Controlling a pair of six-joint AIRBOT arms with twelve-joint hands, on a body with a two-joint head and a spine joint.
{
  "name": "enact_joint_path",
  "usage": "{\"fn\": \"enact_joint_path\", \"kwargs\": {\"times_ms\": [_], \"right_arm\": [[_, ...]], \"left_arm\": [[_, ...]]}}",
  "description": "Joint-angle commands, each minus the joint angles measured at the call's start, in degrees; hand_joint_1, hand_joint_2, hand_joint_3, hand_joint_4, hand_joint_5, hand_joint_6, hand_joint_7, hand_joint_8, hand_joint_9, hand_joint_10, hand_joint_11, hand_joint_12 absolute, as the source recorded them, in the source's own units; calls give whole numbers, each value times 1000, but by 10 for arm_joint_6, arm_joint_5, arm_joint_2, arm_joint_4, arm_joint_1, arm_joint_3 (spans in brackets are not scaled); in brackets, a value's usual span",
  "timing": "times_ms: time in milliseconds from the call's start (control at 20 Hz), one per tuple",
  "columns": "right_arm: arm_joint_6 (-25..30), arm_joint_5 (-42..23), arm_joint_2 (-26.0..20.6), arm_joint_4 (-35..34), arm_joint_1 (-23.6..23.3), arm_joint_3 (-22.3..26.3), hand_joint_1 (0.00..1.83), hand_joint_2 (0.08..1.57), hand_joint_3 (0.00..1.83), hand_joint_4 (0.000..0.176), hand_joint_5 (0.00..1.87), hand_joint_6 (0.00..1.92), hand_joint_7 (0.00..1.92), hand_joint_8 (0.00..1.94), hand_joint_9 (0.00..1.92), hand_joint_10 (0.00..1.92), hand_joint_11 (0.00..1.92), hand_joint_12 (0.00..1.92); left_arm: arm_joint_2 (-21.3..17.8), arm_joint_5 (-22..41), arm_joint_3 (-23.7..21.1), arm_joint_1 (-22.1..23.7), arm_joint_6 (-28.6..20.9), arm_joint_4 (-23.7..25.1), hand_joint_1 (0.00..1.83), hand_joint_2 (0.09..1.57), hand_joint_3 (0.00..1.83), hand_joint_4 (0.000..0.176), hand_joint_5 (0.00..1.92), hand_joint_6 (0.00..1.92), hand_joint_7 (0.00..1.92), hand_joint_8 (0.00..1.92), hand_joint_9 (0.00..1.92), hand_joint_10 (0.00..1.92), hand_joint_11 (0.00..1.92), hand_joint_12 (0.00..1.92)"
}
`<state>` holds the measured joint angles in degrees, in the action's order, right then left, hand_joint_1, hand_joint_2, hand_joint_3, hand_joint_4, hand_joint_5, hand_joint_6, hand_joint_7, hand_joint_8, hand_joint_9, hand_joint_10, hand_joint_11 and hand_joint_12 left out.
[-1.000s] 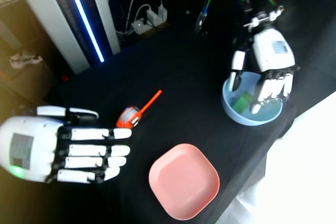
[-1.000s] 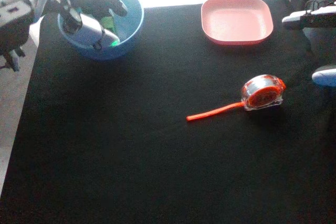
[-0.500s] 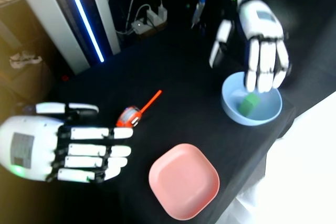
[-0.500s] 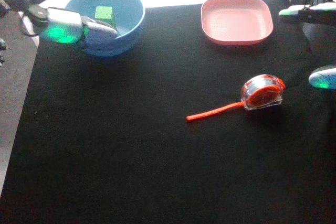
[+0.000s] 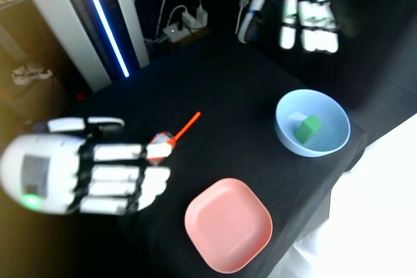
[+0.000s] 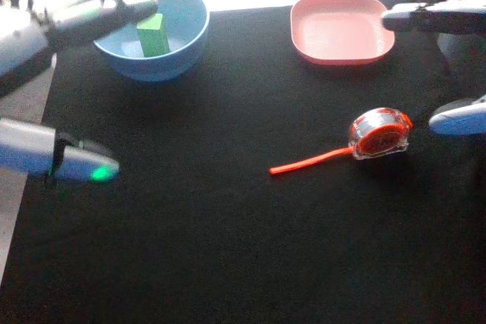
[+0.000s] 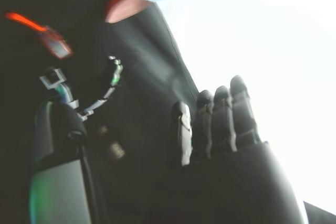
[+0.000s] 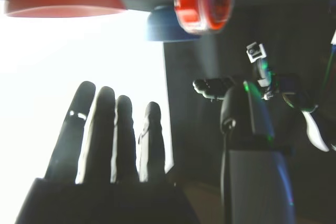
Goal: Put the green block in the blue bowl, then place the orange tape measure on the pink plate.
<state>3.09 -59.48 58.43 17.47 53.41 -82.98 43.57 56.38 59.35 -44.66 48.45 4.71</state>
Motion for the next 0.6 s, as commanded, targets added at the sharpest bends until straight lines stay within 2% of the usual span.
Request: {"fn": "enact_joint_path", "kwargs": {"times_ms": [0, 50, 100, 150, 200, 250, 300, 350, 400, 450, 500, 550], "right_arm": [[9, -58, 3, -19, -11, -2, 789, 946, 1, 139, 354, 0, 289, 2, 323, 9, 0, 1038], [13, -56, 8, -11, -15, -4, 789, 946, 1, 139, 354, 0, 289, 2, 323, 9, 0, 1038], [17, -51, 13, -2, -20, -7, 789, 945, 0, 145, 364, 1, 304, 2, 350, 10, 0, 1111], [19, -42, 18, 8, -26, -9, 873, 947, 0, 121, 396, 7, 308, 2, 365, 9, 0, 1094], [19, -29, 23, 22, -34, -11, 853, 953, 3, 103, 416, 1, 314, 0, 350, 0, 3, 1049], [20, -18, 28, 37, -41, -13, 885, 964, 1, 115, 416, 0, 314, 0, 353, 1, 11, 1010], [25, -6, 35, 54, -47, -17, 944, 960, 0, 119, 420, 2, 316, 1, 342, 0, 1, 993], [33, 4, 40, 67, -50, -22, 976, 962, 0, 130, 408, 1, 308, 1, 320, 1, 0, 941], [43, 13, 45, 80, -52, -28, 976, 962, 0, 130, 408, 1, 308, 1, 320, 1, 0, 941], [51, 22, 49, 92, -52, -33, 1024, 948, 0, 127, 435, 6, 340, 7, 331, 5, 0, 957], [54, 27, 52, 98, -52, -35, 1054, 945, 0, 116, 463, 3, 371, 3, 349, 4, 0, 992], [55, 31, 54, 101, -52, -37, 1102, 948, 0, 97, 511, 3, 479, 9, 480, 22, 140, 966]], "left_arm": [[-6, 82, -3, -9, -1, -34, 808, 705, 0, 131, 78, 7, 0, 0, 0, 0, 0, 0], [-4, 85, -7, -28, -1, -46, 808, 705, 0, 131, 78, 7, 0, 0, 0, 0, 0, 0], [-1, 91, -12, -47, -2, -59, 847, 695, 0, 109, 116, 4, 0, 0, 0, 0, 8, 6], [2, 99, -15, -67, -7, -72, 843, 737, 2, 53, 133, 7, 0, 0, 0, 0, 66, 33], [7, 109, -16, -87, -15, -83, 711, 762, 13, 117, 76, 0, 0, 0, 0, 0, 10, 5], [11, 118, -16, -103, -23, -96, 656, 784, 21, 164, 47, 0, 0, 0, 0, 0, 1, 0], [14, 127, -17, -121, -28, -109, 638, 801, 26, 174, 36, 0, 0, 0, 0, 0, 0, 0], [15, 131, -18, -129, -30, -116, 645, 819, 29, 176, 25, 0, 0, 0, 0, 0, 0, 0], [16, 134, -19, -133, -32, -120, 645, 819, 29, 176, 25, 0, 0, 0, 0, 0, 0, 0], [19, 137, -19, -137, -34, -123, 672, 821, 25, 176, 20, 0, 0, 0, 0, 0, 7, 3], [23, 139, -19, -138, -35, -125, 664, 819, 21, 176, 20, 1, 0, 0, 0, 0, 10, 5], [27, 140, -19, -138, -35, -127, 639, 815, 13, 176, 21, 4, 0, 0, 0, 0, 49, 24]]}}
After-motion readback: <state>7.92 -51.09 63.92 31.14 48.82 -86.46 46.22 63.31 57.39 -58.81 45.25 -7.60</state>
